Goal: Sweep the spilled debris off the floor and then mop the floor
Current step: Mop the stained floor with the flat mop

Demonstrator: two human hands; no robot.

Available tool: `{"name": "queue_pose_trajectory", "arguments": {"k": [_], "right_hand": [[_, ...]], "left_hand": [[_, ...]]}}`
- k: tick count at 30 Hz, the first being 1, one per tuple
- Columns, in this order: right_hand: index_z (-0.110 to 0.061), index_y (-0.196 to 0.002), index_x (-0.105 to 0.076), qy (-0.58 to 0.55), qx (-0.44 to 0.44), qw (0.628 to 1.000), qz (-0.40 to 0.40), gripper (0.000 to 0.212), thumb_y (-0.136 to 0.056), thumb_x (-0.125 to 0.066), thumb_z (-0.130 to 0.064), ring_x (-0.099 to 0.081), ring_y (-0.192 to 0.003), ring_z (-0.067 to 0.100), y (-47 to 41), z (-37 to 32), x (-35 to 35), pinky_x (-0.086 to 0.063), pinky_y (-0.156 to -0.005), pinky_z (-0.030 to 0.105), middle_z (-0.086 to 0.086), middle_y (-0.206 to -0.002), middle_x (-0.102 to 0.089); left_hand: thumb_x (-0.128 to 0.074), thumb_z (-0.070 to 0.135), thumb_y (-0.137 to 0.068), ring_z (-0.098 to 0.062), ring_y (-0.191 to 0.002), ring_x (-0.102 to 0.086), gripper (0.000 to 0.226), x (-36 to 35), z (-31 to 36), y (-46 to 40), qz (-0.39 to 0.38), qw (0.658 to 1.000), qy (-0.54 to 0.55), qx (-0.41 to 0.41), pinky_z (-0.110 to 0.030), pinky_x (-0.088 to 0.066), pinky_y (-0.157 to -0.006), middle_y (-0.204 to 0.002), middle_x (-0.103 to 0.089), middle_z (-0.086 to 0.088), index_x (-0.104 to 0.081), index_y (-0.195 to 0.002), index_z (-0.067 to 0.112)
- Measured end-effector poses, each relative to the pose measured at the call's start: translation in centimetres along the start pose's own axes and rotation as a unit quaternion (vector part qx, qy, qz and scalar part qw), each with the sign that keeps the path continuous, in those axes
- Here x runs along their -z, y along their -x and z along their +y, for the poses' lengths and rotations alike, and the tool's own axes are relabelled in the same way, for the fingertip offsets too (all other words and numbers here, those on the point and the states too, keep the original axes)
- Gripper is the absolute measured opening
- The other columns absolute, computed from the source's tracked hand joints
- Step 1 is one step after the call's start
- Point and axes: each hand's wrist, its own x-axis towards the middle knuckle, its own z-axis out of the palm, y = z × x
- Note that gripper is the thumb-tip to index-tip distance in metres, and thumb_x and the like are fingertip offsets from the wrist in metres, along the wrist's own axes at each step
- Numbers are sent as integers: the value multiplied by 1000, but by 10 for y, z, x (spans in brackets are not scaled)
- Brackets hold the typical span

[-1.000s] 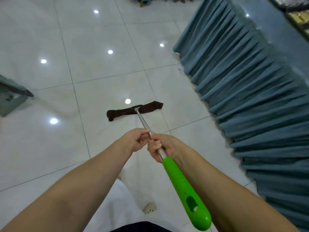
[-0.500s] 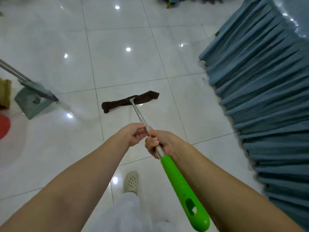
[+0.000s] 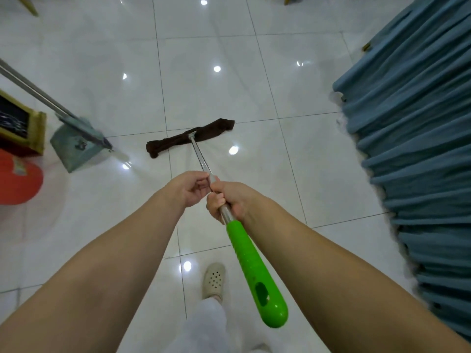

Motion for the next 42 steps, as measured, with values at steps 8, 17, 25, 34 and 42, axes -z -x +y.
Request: {"name": "queue_pose_trajectory", "arguments": {"k": [8, 17, 25, 34, 42], "right_hand": [[-28, -82, -49, 9, 1, 1000, 12, 30, -97, -38, -5, -29, -23, 6, -4, 26, 14, -26, -26, 8, 0, -32, -41], [-27, -97, -51, -25, 26, 999, 18, 24, -99, -40, -6, -30, -21, 7, 46, 75, 63, -26, -27, 6, 3, -32, -43], [-21, -97, -47, -36, 26, 999, 4, 14, -100, -43, -8, -31, -22, 6, 112, 152, 159, -27, -27, 7, 4, -36, -44], [-28, -104, -44, -105, 66, 991, 56, 23, -100, -42, -6, -32, -22, 8, 188, 238, 276, -28, -27, 6, 6, -59, -43], [-11, -65, -44, -139, 108, 981, 78, 37, -101, -38, -6, -30, -18, 8, 240, 292, 328, -28, -25, 6, 7, -37, -44]], "left_hand": [[-41, -6, -93, -17, -45, -66, 21, 17, -23, 2, 19, 1000, 13, 5, -21, -54, -44, -67, -55, -14, -50, -75, 0], [-43, 1, -97, -14, -37, -62, 24, 3, -95, 46, 24, 999, -25, 8, -20, -50, -37, -44, -61, -11, -51, -75, -2], [-45, 0, -96, -17, -48, -67, 20, -19, -221, 92, 4, 1000, -21, 16, -23, -55, -43, -66, -65, -16, -55, -80, -6], [-36, -3, -98, -19, -30, -58, 25, -68, -361, 151, -51, 995, -28, 75, -20, -44, -29, -47, -63, -20, -51, -79, -10], [-30, 2, -100, -19, -34, -55, 31, -100, -443, 188, -90, 986, -82, 117, -13, -36, -27, -61, -62, -17, -48, -77, -6]]}}
